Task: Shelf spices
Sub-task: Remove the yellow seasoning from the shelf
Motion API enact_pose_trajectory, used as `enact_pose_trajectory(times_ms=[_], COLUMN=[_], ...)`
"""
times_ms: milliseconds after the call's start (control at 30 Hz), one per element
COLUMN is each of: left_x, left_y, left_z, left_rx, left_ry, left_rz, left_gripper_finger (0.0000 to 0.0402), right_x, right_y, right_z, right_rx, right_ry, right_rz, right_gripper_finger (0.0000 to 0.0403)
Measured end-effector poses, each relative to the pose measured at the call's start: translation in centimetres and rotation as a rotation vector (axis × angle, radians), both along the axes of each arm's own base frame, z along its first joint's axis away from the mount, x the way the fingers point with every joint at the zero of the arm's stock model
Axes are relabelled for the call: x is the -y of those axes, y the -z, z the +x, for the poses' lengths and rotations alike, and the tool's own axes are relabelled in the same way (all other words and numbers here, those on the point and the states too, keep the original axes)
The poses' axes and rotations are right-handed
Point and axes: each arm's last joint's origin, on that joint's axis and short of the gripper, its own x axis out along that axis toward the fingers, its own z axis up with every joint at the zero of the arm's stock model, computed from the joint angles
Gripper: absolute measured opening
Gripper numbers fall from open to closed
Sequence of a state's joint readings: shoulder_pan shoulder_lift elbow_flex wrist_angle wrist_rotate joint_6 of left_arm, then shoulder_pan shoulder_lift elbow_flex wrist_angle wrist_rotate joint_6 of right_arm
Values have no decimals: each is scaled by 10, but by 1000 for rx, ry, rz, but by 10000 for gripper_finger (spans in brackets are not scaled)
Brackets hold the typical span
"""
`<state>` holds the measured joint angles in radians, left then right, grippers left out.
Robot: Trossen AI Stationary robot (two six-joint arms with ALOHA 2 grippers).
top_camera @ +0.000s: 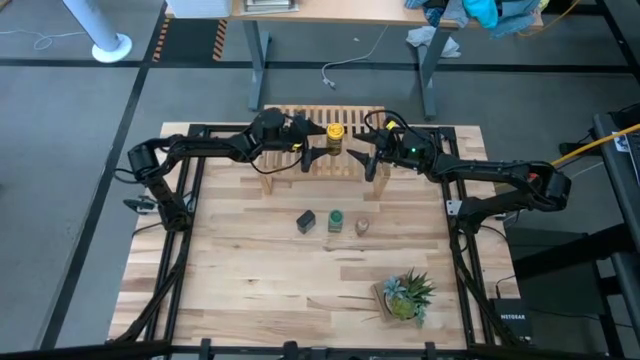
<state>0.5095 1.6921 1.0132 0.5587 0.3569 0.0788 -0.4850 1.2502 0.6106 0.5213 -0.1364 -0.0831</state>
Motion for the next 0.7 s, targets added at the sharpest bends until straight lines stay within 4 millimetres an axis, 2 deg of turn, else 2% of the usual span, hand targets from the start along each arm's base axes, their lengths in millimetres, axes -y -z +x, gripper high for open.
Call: enact_pose_trajectory(times_ms=[367,700], left_x=[-4,2], left_y=[-3,-2], left_z=[7,12], left_rx=[13,12], left_ry=[1,33], left_rz=[19,46], left_gripper_finger=[279,279], right_x=[0,2], right_y=[0,7], right_z=[0,4], right_rx=[1,-16], right_ry=[-15,-14], right_rz=[2,19], right_gripper_finger=[243,243])
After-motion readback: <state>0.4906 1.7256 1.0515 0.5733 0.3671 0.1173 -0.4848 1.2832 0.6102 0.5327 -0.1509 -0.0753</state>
